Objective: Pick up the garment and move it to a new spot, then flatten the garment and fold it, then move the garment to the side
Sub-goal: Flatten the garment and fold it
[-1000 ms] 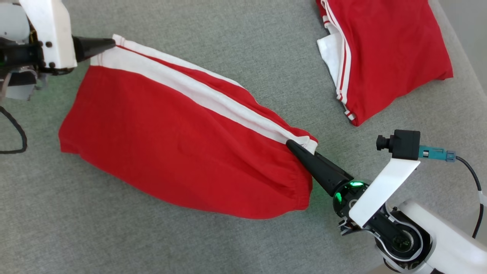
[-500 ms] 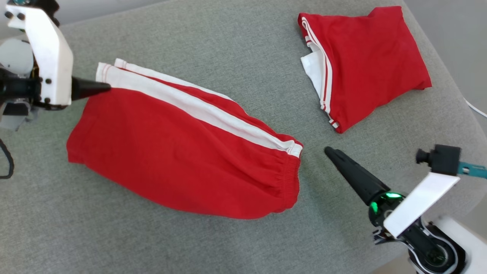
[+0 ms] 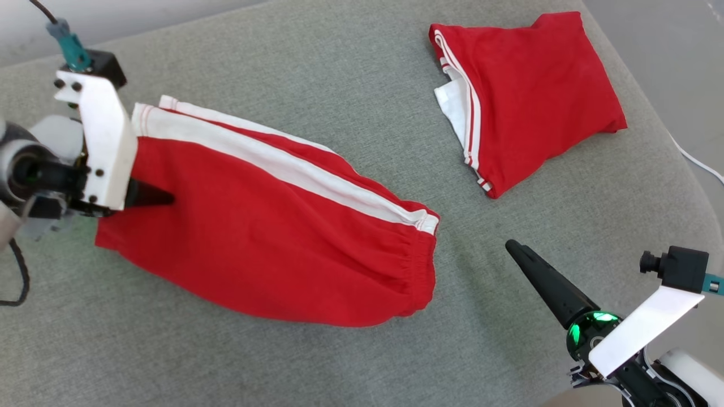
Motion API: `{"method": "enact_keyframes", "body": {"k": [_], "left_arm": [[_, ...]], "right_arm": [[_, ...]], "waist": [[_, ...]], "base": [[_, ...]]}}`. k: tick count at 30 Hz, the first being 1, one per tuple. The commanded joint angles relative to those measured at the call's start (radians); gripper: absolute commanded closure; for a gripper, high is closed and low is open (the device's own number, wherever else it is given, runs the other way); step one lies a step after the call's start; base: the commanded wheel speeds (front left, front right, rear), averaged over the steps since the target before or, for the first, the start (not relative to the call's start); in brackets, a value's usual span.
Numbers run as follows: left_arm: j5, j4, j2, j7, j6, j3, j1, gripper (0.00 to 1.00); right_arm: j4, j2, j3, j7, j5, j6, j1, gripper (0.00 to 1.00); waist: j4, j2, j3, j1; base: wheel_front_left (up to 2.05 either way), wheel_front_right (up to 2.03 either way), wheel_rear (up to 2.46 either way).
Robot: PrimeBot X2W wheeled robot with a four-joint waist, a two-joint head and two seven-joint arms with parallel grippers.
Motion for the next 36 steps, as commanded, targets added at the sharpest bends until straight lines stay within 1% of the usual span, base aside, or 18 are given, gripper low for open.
{"method": "enact_keyframes", "body": {"k": [1, 3, 4, 5, 6, 7, 9, 10, 11, 20, 23, 27, 31, 36], "left_arm": [[-0.013, -0.008, -0.008, 0.013, 0.010, -0.004, 0.023, 0.00], [-0.004, -0.014, -0.007, 0.016, 0.020, -0.010, 0.022, 0.00], [0.009, -0.014, -0.005, 0.014, 0.026, -0.014, 0.018, 0.03], [0.018, -0.012, -0.003, 0.011, 0.030, -0.018, 0.016, 0.20], [0.024, -0.007, -0.001, 0.009, 0.034, -0.022, 0.017, 0.44], [0.026, -0.002, 0.001, 0.008, 0.037, -0.025, 0.022, 0.52], [0.023, 0.006, 0.001, 0.005, 0.038, -0.026, 0.039, 0.63], [0.018, 0.009, 0.001, -0.002, 0.039, -0.025, 0.047, 0.73], [0.016, 0.013, 0.000, -0.007, 0.039, -0.025, 0.055, 1.00], [-0.011, 0.031, -0.023, -0.045, 0.025, -0.017, 0.089, 1.00], [-0.018, 0.034, -0.040, -0.058, 0.020, -0.016, 0.101, 1.00], [-0.035, 0.036, -0.060, -0.072, 0.009, -0.013, 0.125, 1.00], [-0.064, 0.035, -0.073, -0.091, 0.014, -0.005, 0.171, 1.00], [-0.094, 0.000, -0.073, -0.102, 0.010, -0.012, 0.230, 1.00]], "right_arm": [[-0.004, 0.003, -0.008, -0.009, 0.006, -0.002, 0.020, 0.00], [-0.006, 0.006, -0.011, -0.008, 0.006, -0.002, 0.026, 0.00], [-0.006, 0.008, -0.012, -0.008, 0.004, -0.002, 0.026, 0.00], [-0.006, 0.010, -0.012, -0.007, 0.002, -0.002, 0.027, 0.00], [-0.005, 0.012, -0.013, -0.006, -0.001, -0.002, 0.028, 0.00], [-0.003, 0.014, -0.013, -0.005, -0.003, -0.002, 0.028, 0.00], [0.002, 0.017, -0.015, -0.003, -0.007, -0.002, 0.028, 0.00], [0.005, 0.019, -0.016, -0.002, -0.009, -0.002, 0.029, 0.00], [0.008, 0.020, -0.016, -0.001, -0.010, -0.002, 0.030, 0.00], [0.037, 0.007, -0.022, 0.005, -0.020, -0.002, 0.045, 0.00], [0.045, -0.002, -0.021, 0.014, -0.021, -0.002, 0.052, 0.00], [0.057, -0.020, -0.016, 0.026, -0.016, -0.002, 0.072, 0.00], [0.073, -0.035, -0.012, 0.033, -0.010, -0.002, 0.091, 0.00], [0.086, -0.063, 0.003, 0.049, 0.008, -0.002, 0.128, 0.00]], "waist": [[-0.004, 0.0000, -0.002, 0.0000], [-0.008, 0.0000, 0.000, 0.0000], [-0.010, 0.0000, 0.002, 0.0000], [-0.013, 0.0000, 0.004, 0.0000], [-0.016, 0.0000, 0.005, 0.0000], [-0.018, 0.0000, 0.006, 0.0000], [-0.023, 0.0000, 0.006, 0.0000], [-0.024, 0.0000, 0.005, 0.0000], [-0.024, 0.0000, 0.003, 0.0000], [0.013, 0.0000, -0.079, 0.0000], [0.036, 0.0000, -0.122, 0.0000], [0.076, 0.0000, -0.183, 0.0000], [0.118, 0.0000, -0.254, 0.0000], [0.184, 0.0000, -0.336, 0.0000]], "base": [[0.00, 0.00, 0.00], [0.00, 0.00, 0.00], [0.00, 0.00, 0.00], [0.00, 0.00, 0.00], [0.00, 0.00, 0.00], [0.00, 0.00, 0.00], [0.00, 0.00, 0.00], [0.00, 0.00, 0.00], [0.00, 0.00, 0.00], [0.00, 0.00, 0.00], [0.00, 0.00, 0.00], [0.00, 0.00, 0.00], [0.00, 0.00, 0.00], [0.00, 0.00, 0.00]]}}
